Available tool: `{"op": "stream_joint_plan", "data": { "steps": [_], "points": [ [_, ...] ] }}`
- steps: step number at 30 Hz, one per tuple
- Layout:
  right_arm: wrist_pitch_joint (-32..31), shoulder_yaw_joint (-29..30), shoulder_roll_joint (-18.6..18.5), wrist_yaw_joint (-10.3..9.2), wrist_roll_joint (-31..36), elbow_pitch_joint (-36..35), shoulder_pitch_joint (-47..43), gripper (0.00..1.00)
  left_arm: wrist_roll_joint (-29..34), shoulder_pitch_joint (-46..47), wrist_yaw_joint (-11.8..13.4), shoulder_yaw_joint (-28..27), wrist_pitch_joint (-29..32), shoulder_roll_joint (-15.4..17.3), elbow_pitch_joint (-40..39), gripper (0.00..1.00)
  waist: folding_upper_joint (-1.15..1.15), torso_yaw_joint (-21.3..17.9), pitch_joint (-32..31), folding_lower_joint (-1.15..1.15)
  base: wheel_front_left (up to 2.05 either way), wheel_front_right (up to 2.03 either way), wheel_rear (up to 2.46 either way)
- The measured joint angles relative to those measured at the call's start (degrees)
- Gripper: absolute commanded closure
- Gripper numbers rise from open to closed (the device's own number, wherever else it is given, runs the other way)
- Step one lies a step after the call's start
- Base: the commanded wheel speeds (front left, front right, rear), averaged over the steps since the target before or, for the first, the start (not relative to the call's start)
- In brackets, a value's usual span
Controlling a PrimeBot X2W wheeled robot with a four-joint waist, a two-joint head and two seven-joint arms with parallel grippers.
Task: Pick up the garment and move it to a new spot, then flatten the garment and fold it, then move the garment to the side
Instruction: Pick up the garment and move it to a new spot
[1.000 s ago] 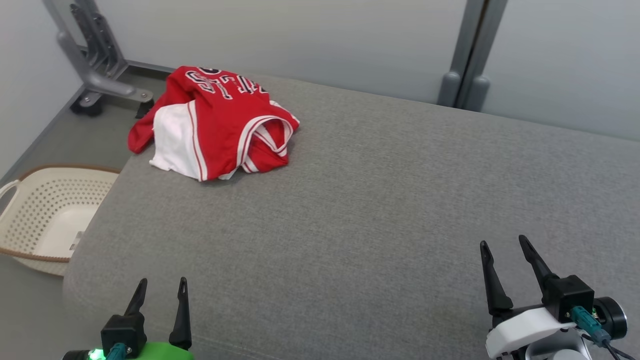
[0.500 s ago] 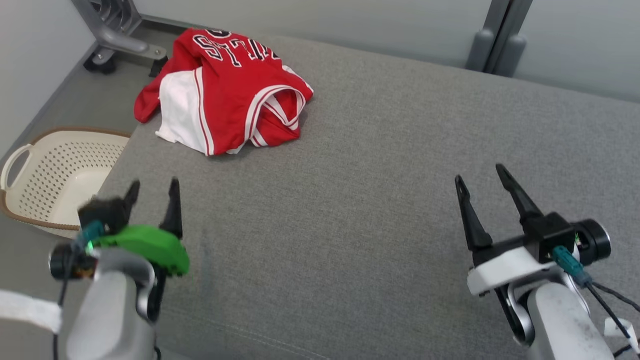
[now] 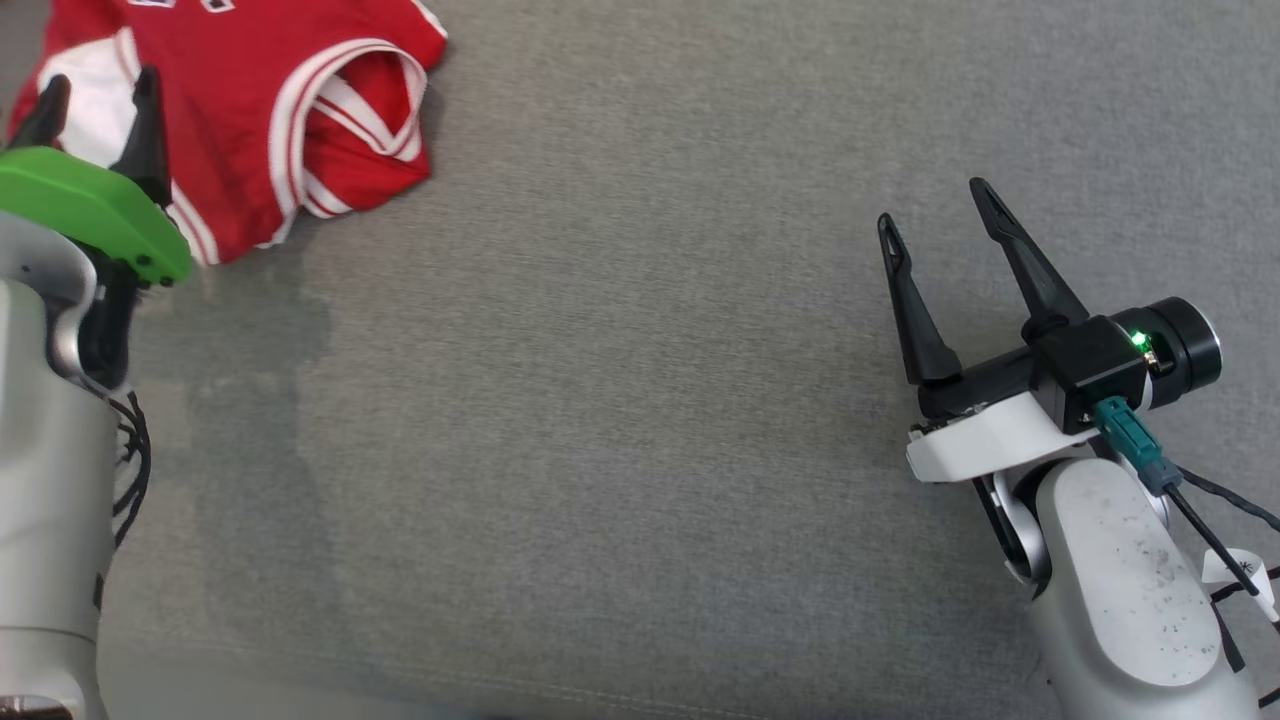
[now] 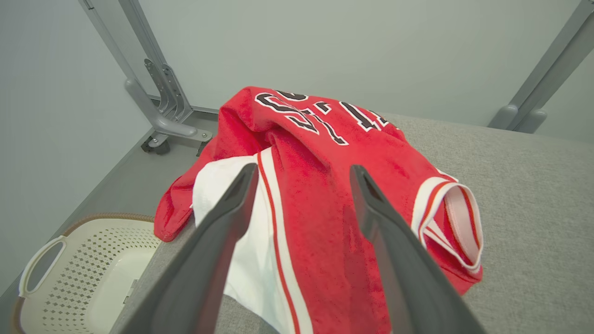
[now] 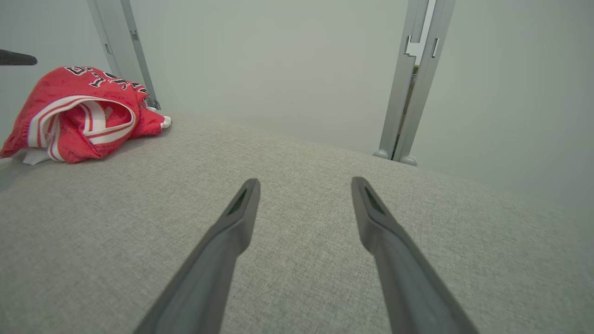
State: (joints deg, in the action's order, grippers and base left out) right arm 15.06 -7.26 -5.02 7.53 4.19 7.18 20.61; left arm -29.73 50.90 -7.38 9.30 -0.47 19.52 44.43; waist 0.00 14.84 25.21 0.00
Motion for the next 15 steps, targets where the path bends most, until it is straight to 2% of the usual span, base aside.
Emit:
{"op": "stream_joint_plan", "data": {
  "steps": [8,9,10,12,15],
  "points": [
    [0.00,-0.08,-0.34,0.00,0.14,-0.20,0.25,0.00,-6.93,9.54,0.83,-5.53,1.83,1.86,12.18,0.00,0.00,-6.63,6.43,0.00,0.00,0.00,0.00],
    [0.00,-0.11,-0.41,0.00,0.14,-0.20,0.29,0.00,-7.23,10.25,1.13,-5.70,2.47,1.89,13.70,0.62,0.00,-7.36,6.98,0.00,0.00,0.00,0.00],
    [0.00,-0.14,-0.48,0.00,0.13,-0.21,0.32,0.00,-7.53,10.80,1.75,-5.97,2.96,1.98,15.26,1.00,0.00,-8.04,7.44,0.00,0.00,0.00,0.00],
    [0.00,-0.08,-0.65,0.00,0.08,-0.20,0.40,0.00,-7.54,11.43,3.07,-6.21,2.82,2.61,17.45,1.00,0.00,-9.10,8.04,0.00,0.00,0.00,0.00],
    [0.00,0.76,-0.59,0.00,-0.36,-0.26,0.03,0.00,-6.82,12.80,3.36,-5.89,0.23,3.99,18.50,1.00,0.00,-10.02,8.00,0.01,0.00,0.00,0.00]
  ]
}}
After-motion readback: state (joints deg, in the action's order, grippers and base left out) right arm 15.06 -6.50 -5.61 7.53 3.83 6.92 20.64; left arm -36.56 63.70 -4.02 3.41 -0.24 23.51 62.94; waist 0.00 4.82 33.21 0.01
